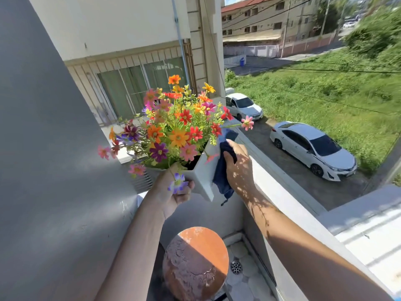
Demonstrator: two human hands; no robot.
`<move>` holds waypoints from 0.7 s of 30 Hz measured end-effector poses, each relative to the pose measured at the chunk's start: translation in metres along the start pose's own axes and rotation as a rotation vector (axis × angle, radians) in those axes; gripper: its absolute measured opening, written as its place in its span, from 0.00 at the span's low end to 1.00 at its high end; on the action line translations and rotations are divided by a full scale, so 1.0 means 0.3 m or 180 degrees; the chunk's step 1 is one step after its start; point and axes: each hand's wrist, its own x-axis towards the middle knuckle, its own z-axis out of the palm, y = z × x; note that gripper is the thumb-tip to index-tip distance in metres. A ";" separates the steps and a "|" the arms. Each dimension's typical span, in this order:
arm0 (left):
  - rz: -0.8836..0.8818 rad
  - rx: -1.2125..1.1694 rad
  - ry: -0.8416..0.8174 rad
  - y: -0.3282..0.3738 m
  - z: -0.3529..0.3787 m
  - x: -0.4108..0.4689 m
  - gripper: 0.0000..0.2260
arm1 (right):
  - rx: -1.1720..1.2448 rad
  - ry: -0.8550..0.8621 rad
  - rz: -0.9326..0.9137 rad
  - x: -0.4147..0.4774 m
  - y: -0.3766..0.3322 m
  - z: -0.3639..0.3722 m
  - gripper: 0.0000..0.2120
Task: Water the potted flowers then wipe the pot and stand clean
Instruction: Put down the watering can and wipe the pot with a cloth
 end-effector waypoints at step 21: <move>0.0111 0.0109 0.0280 -0.057 -0.024 0.127 0.15 | 0.0649 0.0059 -0.0200 -0.113 -0.078 0.018 0.18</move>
